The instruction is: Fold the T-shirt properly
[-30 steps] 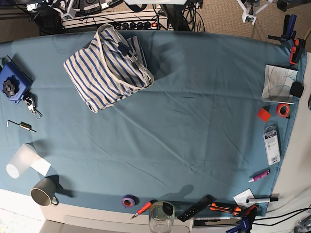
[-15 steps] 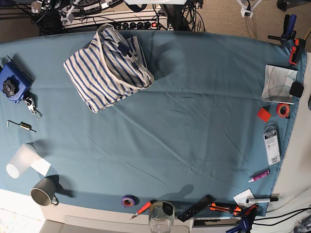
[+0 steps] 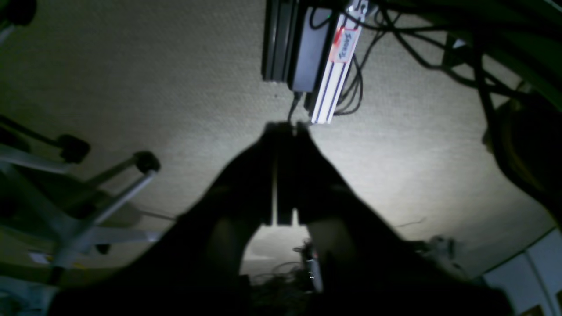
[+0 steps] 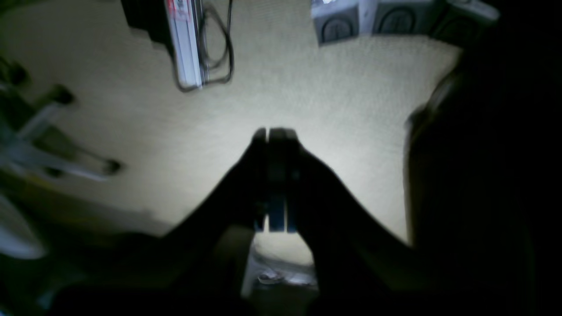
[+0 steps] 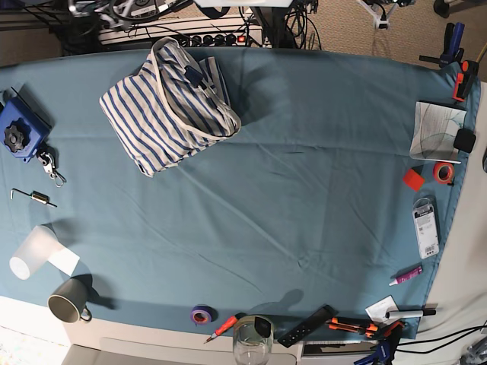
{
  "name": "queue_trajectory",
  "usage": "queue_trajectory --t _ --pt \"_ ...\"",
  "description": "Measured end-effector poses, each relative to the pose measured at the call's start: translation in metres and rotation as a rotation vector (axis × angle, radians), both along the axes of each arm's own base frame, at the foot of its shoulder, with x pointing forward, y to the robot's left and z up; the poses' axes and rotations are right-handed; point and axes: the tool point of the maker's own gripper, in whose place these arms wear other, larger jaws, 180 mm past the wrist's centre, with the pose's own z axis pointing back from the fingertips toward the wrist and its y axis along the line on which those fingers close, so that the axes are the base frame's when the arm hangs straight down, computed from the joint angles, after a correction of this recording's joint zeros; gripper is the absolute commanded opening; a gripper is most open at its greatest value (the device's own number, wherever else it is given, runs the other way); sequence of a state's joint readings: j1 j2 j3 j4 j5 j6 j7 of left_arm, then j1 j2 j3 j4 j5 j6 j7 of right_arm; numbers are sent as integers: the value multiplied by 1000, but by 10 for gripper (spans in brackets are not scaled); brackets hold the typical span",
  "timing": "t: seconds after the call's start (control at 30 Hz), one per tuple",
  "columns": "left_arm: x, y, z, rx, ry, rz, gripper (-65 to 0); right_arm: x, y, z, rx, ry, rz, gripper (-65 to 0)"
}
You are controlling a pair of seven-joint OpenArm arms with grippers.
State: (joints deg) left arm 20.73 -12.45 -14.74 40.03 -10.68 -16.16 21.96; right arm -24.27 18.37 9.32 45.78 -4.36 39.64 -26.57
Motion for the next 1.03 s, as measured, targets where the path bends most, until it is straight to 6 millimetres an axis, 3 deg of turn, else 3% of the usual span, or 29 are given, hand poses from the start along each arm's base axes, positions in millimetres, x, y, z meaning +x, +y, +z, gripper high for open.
queue_trajectory --t 0.1,0.23,0.3,0.43,0.53,0.83,1.03 --pt "2 -1 -4 -3 0 12 -650 6 17 -17 -39 -114 86 -650" --pt "7 -8 -7 2 -23 -27 -650 20 10 -29 -198 -282 104 -650" --pt "6 -20 -10 7 -26 -53 -650 24 10 -32 -233 -324 116 -650" --pt "31 -65 -8 -73 -208 -93 -650 40 31 -42 -197 -359 123 -650" --pt "41 -85 -6 -103 -266 -118 -650 57 39 -44 -183 -384 116 -650" --pt "36 -78 -7 -81 -250 -154 -650 71 37 -43 -185 -411 99 -650" --pt "36 -81 -7 -91 -253 -154 -650 74 40 -42 -161 -417 -17 -650"
